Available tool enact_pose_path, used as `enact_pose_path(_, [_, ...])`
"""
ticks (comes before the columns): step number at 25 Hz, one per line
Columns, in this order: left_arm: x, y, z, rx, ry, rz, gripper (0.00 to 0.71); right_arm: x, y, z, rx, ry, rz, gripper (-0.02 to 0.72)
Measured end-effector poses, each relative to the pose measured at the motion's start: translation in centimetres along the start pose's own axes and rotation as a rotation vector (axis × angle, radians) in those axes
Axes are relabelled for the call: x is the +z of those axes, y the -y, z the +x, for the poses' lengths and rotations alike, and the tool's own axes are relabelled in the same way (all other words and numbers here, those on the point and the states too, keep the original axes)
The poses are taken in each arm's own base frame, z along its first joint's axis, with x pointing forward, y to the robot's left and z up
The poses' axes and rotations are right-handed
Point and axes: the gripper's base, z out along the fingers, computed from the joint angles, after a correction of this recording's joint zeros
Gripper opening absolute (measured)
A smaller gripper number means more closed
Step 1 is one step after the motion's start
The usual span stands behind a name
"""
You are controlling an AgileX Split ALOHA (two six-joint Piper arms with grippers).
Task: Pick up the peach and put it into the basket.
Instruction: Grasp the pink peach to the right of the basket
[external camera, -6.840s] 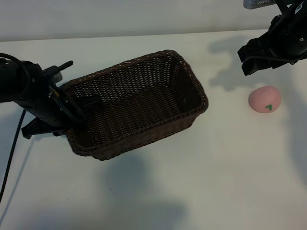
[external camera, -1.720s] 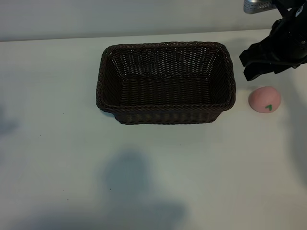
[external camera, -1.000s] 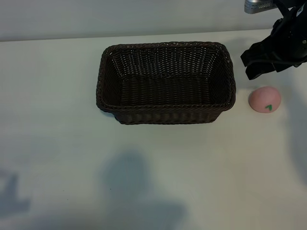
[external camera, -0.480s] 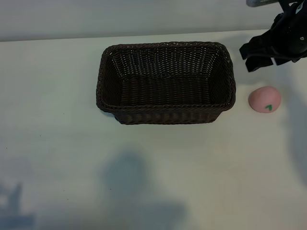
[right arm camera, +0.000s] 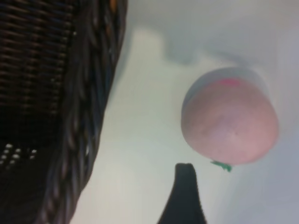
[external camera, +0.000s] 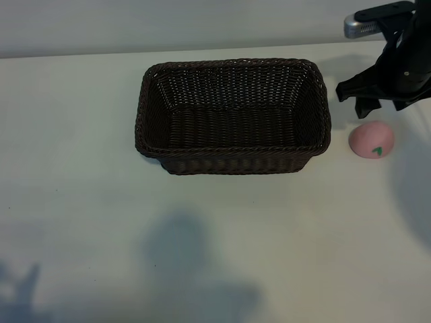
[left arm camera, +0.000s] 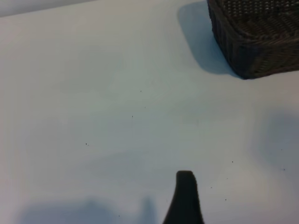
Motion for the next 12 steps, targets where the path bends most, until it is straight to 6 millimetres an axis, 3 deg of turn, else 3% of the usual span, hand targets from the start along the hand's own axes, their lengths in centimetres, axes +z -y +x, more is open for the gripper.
enact_pose_path(12, [-0.2,0.1,0.7,0.003,-0.050,0.011,0.592,3.0,1.2,-0.3,0.047,-0.032,0.008,0.571])
